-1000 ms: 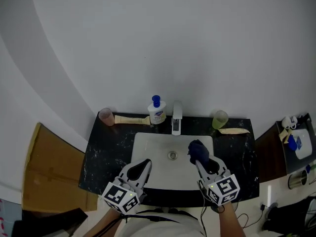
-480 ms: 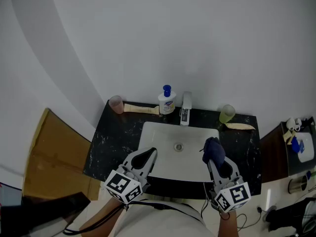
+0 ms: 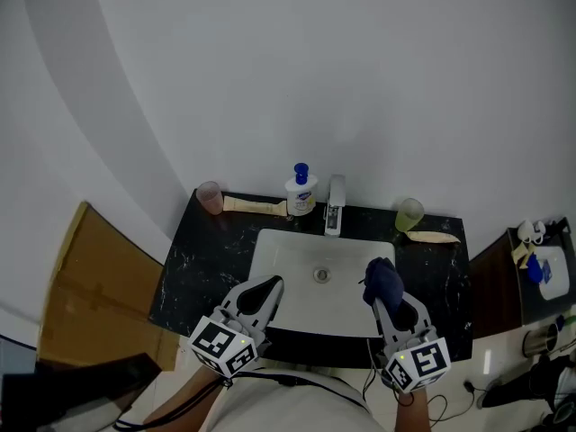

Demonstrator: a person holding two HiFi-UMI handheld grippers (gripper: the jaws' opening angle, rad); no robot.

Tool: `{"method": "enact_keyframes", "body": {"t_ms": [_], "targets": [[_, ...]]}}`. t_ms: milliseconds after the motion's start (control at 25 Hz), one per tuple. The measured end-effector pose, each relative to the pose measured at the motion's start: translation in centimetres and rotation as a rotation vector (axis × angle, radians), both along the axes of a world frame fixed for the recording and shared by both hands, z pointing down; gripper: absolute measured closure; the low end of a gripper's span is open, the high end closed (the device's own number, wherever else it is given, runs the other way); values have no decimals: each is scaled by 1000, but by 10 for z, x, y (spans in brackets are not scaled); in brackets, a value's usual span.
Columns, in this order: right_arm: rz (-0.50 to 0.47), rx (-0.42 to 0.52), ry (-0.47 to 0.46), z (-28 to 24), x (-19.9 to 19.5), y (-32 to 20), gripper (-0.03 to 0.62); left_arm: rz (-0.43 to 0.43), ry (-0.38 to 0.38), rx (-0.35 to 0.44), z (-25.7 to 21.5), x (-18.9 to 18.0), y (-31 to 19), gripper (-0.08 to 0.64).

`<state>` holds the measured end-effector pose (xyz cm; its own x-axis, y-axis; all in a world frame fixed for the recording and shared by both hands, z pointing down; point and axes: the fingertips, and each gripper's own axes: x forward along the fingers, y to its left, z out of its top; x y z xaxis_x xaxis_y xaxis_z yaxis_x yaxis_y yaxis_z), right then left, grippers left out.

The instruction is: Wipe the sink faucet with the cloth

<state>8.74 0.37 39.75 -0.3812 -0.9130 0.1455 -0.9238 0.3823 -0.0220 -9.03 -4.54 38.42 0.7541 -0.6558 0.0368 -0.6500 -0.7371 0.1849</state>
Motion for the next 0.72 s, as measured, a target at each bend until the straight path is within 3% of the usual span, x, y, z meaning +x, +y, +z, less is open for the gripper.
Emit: {"method": "enact_keyframes", "body": {"t_ms": [720], "targets": [[6,-4,15,0,3,3,515,22,5,-3,9,6,-1,558]]}}
